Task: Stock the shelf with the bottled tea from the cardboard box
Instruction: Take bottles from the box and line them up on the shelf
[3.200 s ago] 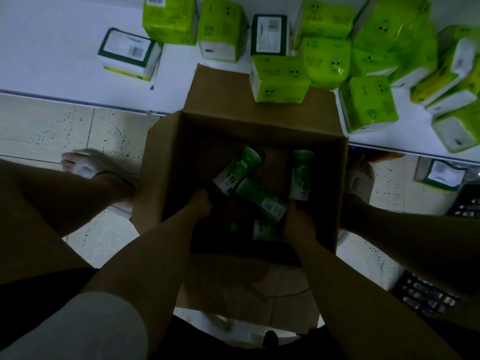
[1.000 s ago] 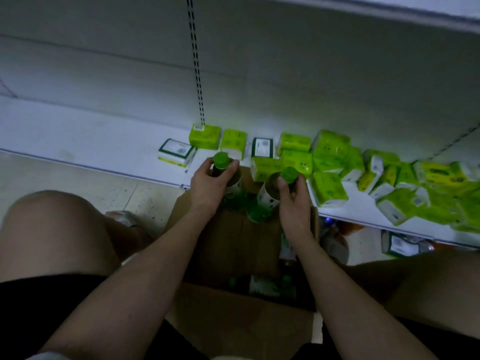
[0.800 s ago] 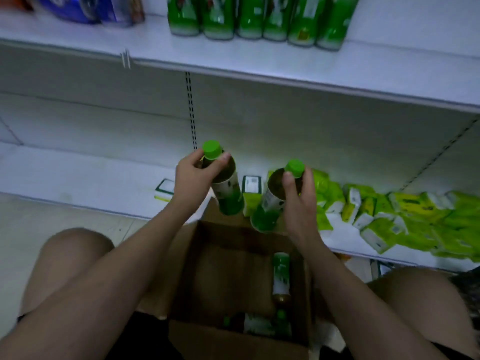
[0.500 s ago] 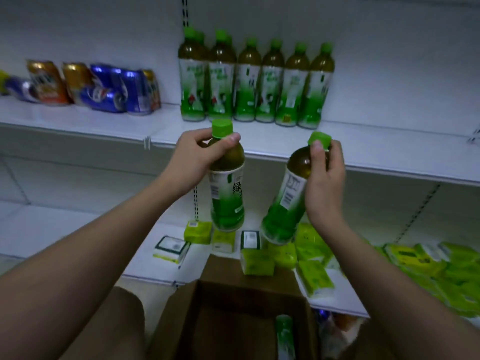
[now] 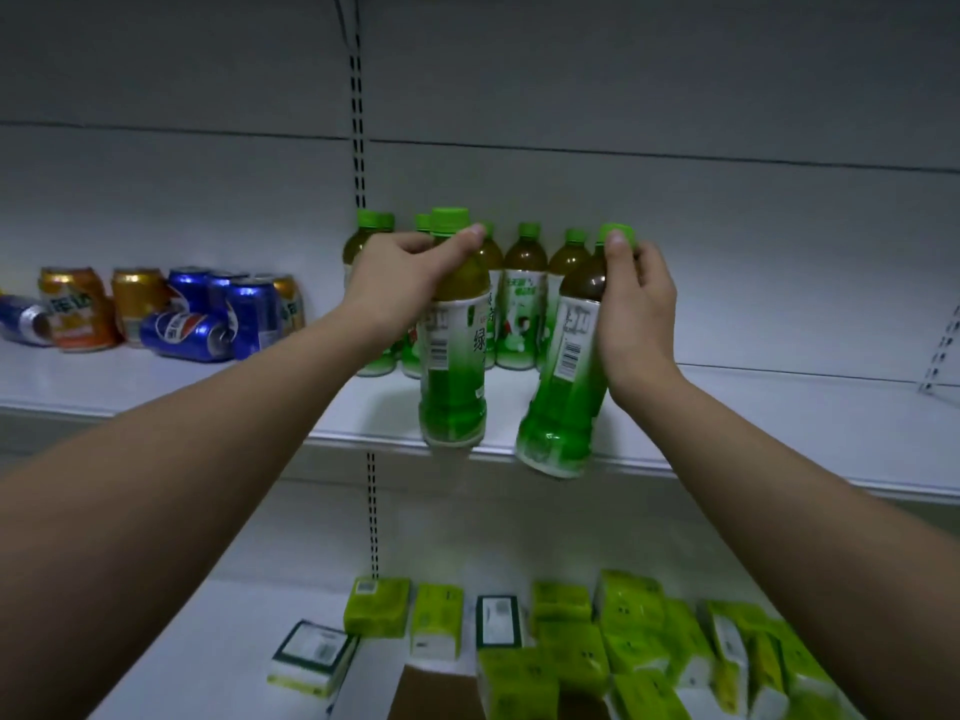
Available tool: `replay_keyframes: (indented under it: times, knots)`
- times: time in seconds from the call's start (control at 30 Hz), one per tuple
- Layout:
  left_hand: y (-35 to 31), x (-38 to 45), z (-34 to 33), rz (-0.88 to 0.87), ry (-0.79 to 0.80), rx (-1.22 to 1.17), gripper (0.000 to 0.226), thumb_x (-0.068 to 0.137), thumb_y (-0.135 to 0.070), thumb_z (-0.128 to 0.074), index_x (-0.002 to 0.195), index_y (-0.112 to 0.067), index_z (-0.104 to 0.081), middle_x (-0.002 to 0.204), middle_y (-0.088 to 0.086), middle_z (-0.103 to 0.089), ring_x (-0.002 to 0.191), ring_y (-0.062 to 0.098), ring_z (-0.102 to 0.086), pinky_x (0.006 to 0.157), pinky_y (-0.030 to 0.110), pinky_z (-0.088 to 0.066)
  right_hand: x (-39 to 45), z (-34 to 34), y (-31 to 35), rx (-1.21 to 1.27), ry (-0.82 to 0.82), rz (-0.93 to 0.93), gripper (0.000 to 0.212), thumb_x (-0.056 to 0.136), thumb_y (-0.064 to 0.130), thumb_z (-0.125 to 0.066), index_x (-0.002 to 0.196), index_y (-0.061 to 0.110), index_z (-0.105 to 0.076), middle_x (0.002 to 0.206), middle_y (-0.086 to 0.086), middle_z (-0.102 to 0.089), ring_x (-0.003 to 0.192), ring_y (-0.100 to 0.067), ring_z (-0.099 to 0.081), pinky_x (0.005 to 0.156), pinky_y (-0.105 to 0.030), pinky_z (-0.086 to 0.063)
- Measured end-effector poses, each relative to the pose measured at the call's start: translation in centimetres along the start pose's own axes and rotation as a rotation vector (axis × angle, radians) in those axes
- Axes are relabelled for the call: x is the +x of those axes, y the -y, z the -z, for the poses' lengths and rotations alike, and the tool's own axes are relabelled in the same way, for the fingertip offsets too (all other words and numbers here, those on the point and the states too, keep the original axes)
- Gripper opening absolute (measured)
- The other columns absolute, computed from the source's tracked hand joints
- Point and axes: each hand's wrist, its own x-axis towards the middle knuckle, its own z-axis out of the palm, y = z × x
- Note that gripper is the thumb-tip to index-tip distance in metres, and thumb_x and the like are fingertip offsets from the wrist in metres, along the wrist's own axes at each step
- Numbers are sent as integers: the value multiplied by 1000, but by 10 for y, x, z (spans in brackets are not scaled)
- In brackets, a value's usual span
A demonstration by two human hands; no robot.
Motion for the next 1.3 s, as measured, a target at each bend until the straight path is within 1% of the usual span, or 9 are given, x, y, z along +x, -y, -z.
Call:
replay_keyframes:
  times: [0.13,0.27,0.47,0.63,0.8,0.93,1.03,1.13,1.3]
  knots:
    - [12,19,-15,5,-35,-4,87,62,-76,-63,122,-13,-65,116,-3,-70,103,13,-66,97,39,-51,12,-17,-8,-66,44,52,35,94,53,-41,106,23,-56,90,8,-63,90,-12,-60,91,-41,-49]
    - [27,39,-26,51,-81,-18,85,57,-82,-59,113,-20,-70,103,-7,-74,98,16,-69,94,44,-52,21,-30,-21,-89,105,95,28,98,49,-37,100,26,-54,80,11,-60,81,-6,-59,78,-29,-47]
    - [36,62,-46,102,-71,37,95,55,-92,-46,119,-25,-66,113,-8,-71,105,18,-65,101,43,-45,33,-42,-36,-131,129,65,52,96,58,-29,128,22,-47,118,-3,-63,110,-21,-58,94,-41,-47]
    - [31,51,-59,115,-51,89,85,79,-78,-39,143,-22,-40,143,0,-51,130,25,-48,108,44,-35,33,-34,-30,-111,223,34,44,99,53,-30,127,23,-45,108,4,-65,100,-12,-60,76,-27,-43]
    - [50,20,-57,108,136,133,73,89,-59,-48,148,-28,-17,146,4,-45,130,29,-49,101,42,-39,20,-19,-23,-125,377,-72,53,96,56,-32,144,33,-23,143,-1,-48,129,-22,-47,106,-48,-38]
    - [82,-1,-45,133,301,300,79,78,-40,-72,143,-28,-30,141,2,-50,128,25,-50,106,51,-42,5,2,-30,-188,573,-158,83,91,32,-60,149,41,-1,151,-2,-39,135,-24,-42,110,-52,-34]
    - [92,-9,-43,126,270,428,69,76,-40,-75,135,-20,-47,127,2,-56,111,21,-54,97,37,-46,-5,10,-48,-271,621,-216,90,83,14,-72,150,29,-13,141,1,-50,129,-19,-50,108,-41,-41]
    - [91,-10,-47,148,182,400,59,75,-32,-79,126,-13,-56,106,1,-60,93,17,-56,86,32,-49,-3,7,-61,-353,581,-236,80,79,18,-77,144,20,-31,135,1,-56,123,-17,-55,105,-40,-46]
    - [103,-3,-53,186,56,398,65,71,-35,-82,125,-10,-56,116,6,-65,102,22,-62,89,34,-51,7,-10,-76,-411,511,-213,67,79,24,-77,136,16,-41,130,-1,-60,118,-20,-58,103,-40,-48]
